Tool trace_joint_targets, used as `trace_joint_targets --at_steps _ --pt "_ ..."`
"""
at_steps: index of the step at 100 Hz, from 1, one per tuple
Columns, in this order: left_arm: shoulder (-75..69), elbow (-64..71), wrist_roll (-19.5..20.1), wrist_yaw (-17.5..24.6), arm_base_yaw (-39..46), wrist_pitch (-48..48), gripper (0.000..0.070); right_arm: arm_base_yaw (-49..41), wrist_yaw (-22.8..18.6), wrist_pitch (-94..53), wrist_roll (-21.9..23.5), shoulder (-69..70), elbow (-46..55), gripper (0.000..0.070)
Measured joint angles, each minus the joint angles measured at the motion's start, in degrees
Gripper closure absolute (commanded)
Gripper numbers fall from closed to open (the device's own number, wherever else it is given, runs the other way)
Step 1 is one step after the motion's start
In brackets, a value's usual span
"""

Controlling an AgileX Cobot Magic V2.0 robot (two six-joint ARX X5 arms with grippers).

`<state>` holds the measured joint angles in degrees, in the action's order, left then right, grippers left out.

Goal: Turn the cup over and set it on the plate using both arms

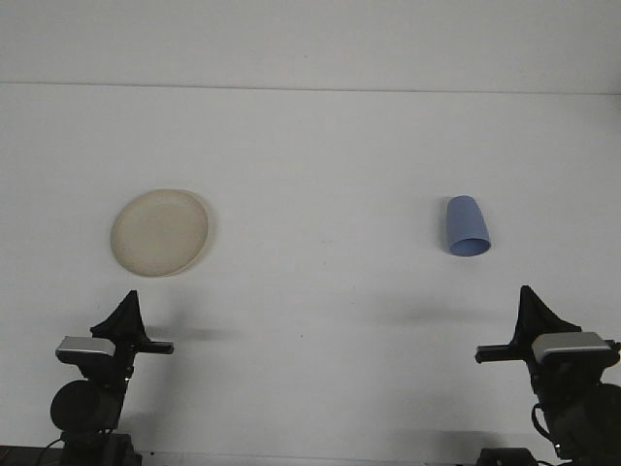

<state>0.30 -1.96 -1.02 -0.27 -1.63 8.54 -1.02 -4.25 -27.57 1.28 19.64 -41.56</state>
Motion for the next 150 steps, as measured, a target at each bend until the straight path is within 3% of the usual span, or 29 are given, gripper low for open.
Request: trace_joint_targets --at_steps 33,74,81,94,103,150 --pt "0.0 0.0 0.0 0.0 0.0 0.0 0.0689 0.0 -0.1 -21.6 0.0 16.7 -16.8 0.07" --pt "0.0 0.0 0.0 0.0 0.0 0.0 0.0689 0.0 -0.1 -28.3 0.7 21.8 -17.6 0.07" --pt "0.0 0.0 0.0 0.0 0.0 0.0 0.0689 0.0 -0.1 -28.3 0.7 21.8 -17.6 0.0648" --pt "0.0 0.0 0.0 0.0 0.0 0.0 0.0689 0.0 -0.1 -28.5 0.7 21.8 -17.6 0.0325" --pt "0.0 0.0 0.0 0.0 0.0 0.0 0.0689 0.0 -0.1 -28.7 0.7 21.8 -17.6 0.022" --pt "0.0 0.0 0.0 0.0 0.0 0.0 0.0688 0.0 0.3 -24.2 1.1 24.9 -17.6 0.0204"
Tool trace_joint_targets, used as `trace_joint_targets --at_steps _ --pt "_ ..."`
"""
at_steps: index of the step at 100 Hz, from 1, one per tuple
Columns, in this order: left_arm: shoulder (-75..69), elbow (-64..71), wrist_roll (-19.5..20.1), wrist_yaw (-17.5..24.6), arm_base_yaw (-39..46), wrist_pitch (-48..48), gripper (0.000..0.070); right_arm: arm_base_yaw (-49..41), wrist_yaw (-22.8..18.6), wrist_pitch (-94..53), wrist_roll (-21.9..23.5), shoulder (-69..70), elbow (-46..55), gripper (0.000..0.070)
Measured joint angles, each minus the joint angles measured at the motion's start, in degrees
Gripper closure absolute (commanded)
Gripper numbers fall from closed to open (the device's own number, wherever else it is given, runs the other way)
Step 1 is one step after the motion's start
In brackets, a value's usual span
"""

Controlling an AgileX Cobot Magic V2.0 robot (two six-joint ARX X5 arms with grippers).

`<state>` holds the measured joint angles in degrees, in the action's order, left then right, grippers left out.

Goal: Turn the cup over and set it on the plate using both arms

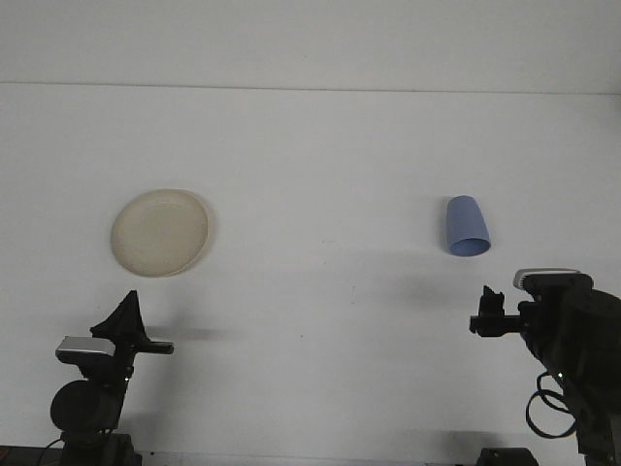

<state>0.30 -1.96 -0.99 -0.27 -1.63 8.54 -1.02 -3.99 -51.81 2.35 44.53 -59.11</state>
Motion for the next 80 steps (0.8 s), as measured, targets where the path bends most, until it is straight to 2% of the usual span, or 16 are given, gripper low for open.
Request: trace_joint_targets --at_steps 27,61,80 --pt "0.0 0.0 0.0 0.0 0.0 0.0 0.0689 0.0 0.5 12.7 -0.3 9.2 2.0 0.0205" --pt "0.0 0.0 0.0 0.0 0.0 0.0 0.0688 1.6 1.3 34.2 0.5 10.3 17.2 0.0205" --pt "0.0 0.0 0.0 0.0 0.0 0.0 0.0689 2.3 5.8 49.8 2.0 10.3 26.5 0.0205"
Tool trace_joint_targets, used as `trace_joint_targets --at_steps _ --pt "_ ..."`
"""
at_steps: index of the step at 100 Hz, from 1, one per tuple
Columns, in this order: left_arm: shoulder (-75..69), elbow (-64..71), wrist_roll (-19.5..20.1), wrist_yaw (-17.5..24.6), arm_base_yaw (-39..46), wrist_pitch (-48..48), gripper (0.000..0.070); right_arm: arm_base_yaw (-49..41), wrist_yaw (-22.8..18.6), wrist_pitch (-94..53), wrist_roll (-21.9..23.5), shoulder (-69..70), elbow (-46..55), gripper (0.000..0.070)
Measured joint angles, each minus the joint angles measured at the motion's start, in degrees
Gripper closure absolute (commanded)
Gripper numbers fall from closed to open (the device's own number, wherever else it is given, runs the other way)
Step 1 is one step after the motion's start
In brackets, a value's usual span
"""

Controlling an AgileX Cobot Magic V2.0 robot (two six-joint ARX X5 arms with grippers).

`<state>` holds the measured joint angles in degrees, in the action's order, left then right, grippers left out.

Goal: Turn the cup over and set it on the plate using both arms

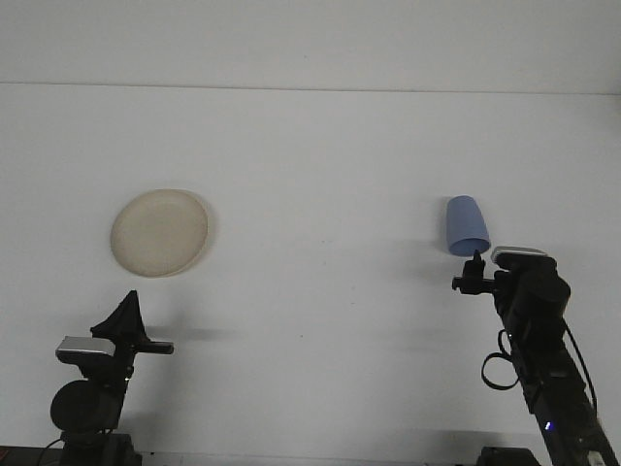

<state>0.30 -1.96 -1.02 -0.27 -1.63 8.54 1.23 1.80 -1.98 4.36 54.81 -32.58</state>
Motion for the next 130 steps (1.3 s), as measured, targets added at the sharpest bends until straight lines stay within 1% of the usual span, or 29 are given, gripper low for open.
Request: trace_joint_targets --at_steps 13,38,44,65,77,115,130 --pt "0.0 0.0 0.0 0.0 0.0 0.0 0.0689 0.8 0.7 4.8 0.2 0.1 4.2 0.0205" --pt "0.0 0.0 0.0 0.0 0.0 0.0 0.0689 4.9 0.8 9.0 -0.1 3.4 5.1 0.0205" --pt "0.0 0.0 0.0 0.0 0.0 0.0 0.0689 6.1 -0.5 11.2 -0.2 5.5 5.1 0.0205" --pt "0.0 0.0 0.0 0.0 0.0 0.0 0.0689 8.6 -7.2 19.6 -0.5 14.3 5.1 0.0212" --pt "0.0 0.0 0.0 0.0 0.0 0.0 0.0689 8.6 -9.2 24.0 -0.7 19.5 5.1 0.0221" --pt "0.0 0.0 0.0 0.0 0.0 0.0 0.0689 8.9 -10.9 38.2 -2.3 31.5 5.1 0.0224" --pt "0.0 0.0 0.0 0.0 0.0 0.0 0.0689 8.9 -11.4 40.8 -2.5 35.1 4.7 0.0228"
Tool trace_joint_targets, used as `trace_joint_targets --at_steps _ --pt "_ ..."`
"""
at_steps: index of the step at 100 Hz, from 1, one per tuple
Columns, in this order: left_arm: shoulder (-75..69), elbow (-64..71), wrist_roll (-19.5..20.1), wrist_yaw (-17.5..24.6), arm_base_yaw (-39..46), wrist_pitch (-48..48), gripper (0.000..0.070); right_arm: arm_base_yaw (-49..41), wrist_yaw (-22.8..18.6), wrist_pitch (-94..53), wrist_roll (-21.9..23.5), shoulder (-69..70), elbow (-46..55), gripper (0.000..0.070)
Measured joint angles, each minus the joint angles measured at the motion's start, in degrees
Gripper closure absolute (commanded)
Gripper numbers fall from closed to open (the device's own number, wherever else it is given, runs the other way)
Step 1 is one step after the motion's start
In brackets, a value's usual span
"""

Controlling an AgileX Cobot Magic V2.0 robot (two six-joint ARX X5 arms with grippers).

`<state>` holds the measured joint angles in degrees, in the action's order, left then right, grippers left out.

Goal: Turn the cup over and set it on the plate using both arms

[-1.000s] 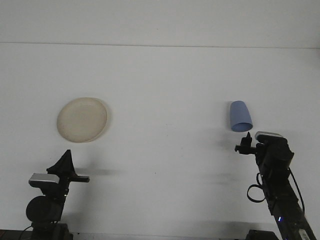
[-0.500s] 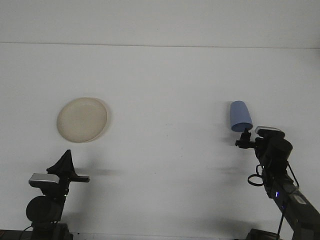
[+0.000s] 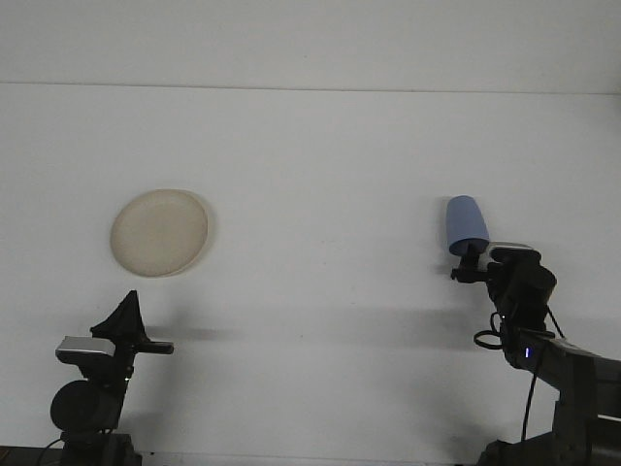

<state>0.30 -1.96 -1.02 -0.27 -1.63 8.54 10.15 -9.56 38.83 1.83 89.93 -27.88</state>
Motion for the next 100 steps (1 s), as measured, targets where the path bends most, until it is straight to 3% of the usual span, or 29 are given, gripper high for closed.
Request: trace_joint_targets --at_steps 46,54,69,77,100 --pt "0.0 0.0 0.0 0.0 0.0 0.0 0.0689 0.3 -3.2 1.4 -1.3 7.7 -6.4 0.025" --pt "0.0 0.0 0.0 0.0 0.0 0.0 0.0688 0.4 -4.0 1.4 -1.7 8.3 -7.1 0.0317" --pt "0.0 0.0 0.0 0.0 0.0 0.0 0.0689 0.4 -5.1 1.6 -2.3 8.4 -7.1 0.0569" --pt "0.0 0.0 0.0 0.0 0.0 0.0 0.0688 0.3 -5.4 1.8 -2.5 8.4 -7.1 0.0664" --pt "0.0 0.0 0.0 0.0 0.0 0.0 0.0689 0.3 -5.7 3.2 -2.4 8.4 -7.7 0.0691"
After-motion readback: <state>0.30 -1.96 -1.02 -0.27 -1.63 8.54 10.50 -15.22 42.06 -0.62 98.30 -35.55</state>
